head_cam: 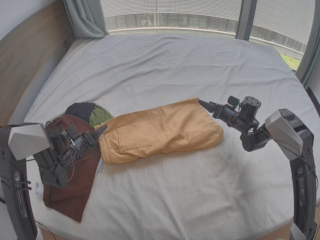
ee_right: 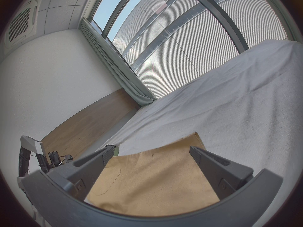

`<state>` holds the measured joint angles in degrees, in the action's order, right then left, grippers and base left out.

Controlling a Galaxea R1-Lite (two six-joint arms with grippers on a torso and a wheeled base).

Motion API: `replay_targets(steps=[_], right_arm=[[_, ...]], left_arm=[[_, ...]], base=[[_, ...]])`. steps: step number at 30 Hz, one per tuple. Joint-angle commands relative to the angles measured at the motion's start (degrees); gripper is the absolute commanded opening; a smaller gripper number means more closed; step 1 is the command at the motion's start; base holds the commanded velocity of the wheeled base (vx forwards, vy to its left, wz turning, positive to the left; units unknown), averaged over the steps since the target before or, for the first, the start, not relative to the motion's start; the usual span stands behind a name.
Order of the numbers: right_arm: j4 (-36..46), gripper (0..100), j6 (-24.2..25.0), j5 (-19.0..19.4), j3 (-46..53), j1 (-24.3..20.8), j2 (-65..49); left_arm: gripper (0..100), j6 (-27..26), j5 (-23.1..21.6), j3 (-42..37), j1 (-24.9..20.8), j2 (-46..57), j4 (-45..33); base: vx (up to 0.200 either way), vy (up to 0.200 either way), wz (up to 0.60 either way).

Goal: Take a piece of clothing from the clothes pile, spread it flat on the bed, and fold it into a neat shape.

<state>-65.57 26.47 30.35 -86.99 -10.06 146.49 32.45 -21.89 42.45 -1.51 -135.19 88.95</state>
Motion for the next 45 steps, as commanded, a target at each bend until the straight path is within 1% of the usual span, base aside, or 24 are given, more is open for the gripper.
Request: replay_targets(steps=[1, 3, 7, 13, 16, 17, 22, 24, 36, 42, 45], right_arm=[[-1.9, 100, 0.0, -0.1, 5.9, 0.4, -2.4], [-3.8, 100, 0.2, -0.6, 8.2, 0.5, -3.1], [-6.8, 100, 1.3, -2.8, 13.4, 0.4, -5.2], [-10.6, 100, 3.1, -3.2, 21.8, 0.5, -7.5], [-12.7, 100, 3.0, -5.8, 25.1, 0.4, -7.5], [-14.1, 100, 3.0, -6.2, 26.3, 0.4, -7.5], [-19.7, 100, 3.3, -6.5, 32.9, 0.4, -8.2], [-20.1, 100, 3.4, -6.5, 34.6, 0.5, -8.4], [-20.4, 100, 3.5, -6.5, 37.3, -0.4, -9.6], [-19.7, 100, 3.5, -6.5, 38.1, -0.5, -9.4], [-19.4, 100, 3.4, -6.5, 38.6, -0.6, -9.2]], left_arm=[[100, -0.2, -0.2, -0.6, -0.3, 0.3, 0.1], [100, -0.5, -0.3, -0.7, -0.3, 0.4, 0.1], [100, -1.3, -0.7, -0.7, -0.3, 0.5, 0.2], [100, -1.7, -2.1, -0.8, 0.1, 1.0, 0.2], [100, -4.1, -3.2, -0.7, 0.7, 1.2, 0.2], [100, -4.8, -3.4, -0.8, 0.7, 1.3, 0.1], [100, -5.4, -3.6, -0.9, -0.1, 2.0, 0.2], [100, -5.4, -3.6, -1.1, -0.2, 2.0, 0.2], [100, -5.6, -3.8, -2.5, -0.1, 4.1, 0.2], [100, -9.0, -3.8, -2.9, -0.2, 3.9, 0.1], [100, -9.2, -3.9, -3.0, -0.1, 3.8, 0.1]], base=[[0.0, 0.0, 0.0], [0.0, 0.0, 0.0], [0.0, 0.0, 0.0], [0.0, 0.0, 0.0], [0.0, 0.0, 0.0], [0.0, 0.0, 0.0], [0.0, 0.0, 0.0], [0.0, 0.0, 0.0], [0.0, 0.0, 0.0], [0.0, 0.0, 0.0], [0.0, 0.0, 0.0]])
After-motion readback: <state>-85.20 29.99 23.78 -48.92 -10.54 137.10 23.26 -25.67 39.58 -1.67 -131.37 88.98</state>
